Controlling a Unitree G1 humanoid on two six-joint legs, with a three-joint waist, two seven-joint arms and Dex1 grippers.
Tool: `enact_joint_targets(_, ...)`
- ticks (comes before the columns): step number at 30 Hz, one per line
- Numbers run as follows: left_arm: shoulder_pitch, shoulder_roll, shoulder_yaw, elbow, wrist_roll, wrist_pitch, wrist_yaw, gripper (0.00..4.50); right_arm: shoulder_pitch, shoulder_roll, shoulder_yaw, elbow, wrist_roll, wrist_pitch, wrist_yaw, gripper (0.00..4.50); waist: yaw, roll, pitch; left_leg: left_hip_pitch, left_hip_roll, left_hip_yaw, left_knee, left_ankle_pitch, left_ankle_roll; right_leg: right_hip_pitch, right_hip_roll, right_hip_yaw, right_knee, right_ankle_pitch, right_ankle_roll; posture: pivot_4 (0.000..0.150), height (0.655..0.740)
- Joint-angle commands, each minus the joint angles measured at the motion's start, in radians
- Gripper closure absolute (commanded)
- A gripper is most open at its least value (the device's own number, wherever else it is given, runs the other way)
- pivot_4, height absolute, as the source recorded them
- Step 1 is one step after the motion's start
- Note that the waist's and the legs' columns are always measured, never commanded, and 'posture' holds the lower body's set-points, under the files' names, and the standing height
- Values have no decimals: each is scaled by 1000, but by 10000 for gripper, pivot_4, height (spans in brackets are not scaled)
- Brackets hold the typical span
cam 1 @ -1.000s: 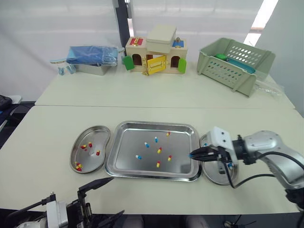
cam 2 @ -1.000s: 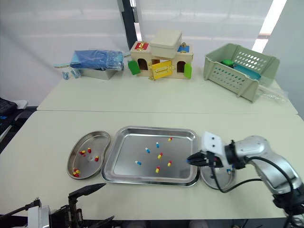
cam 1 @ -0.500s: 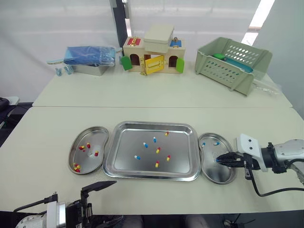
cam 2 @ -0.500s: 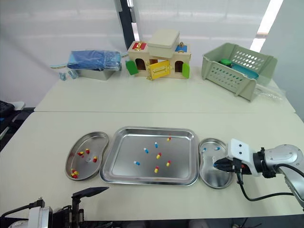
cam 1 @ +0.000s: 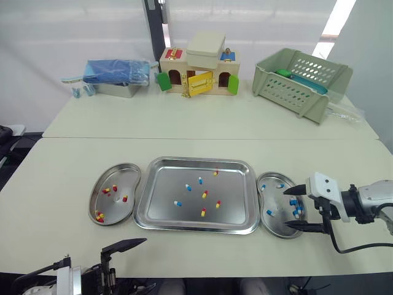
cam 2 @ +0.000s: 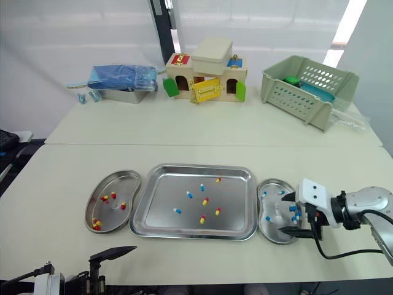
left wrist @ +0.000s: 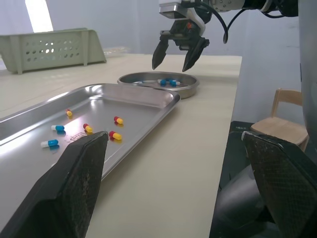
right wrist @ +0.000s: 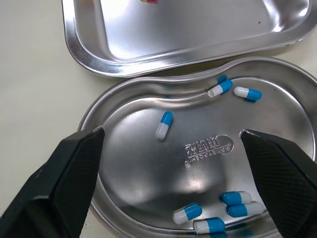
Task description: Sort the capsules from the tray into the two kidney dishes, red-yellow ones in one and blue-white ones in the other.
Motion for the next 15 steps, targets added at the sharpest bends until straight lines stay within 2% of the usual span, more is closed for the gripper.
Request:
enact_joint_targets(1,-10,-10,26,11,-19,-18,-1,0,0,-3,-44,13,22,-30,14,367,0,0,0,0,0,0,0,0,0,0,0,0,0,0,0,1500,7400)
enact_joint_targets(7,-25,-31,48,26,-6,-17,45,0,6,14,-81,54,47,-68,29,367,0,0,0,0,0,0,0,0,0,0,0,0,0,0,0,1500,7400)
enact_joint_targets(15,-30,37,171,-33,28,136,311,0,46,27,-221,121,133,-92,70,367,0,-1,1,1,0,0,0,0,0,1,0,0,0,0,0,1500,7400)
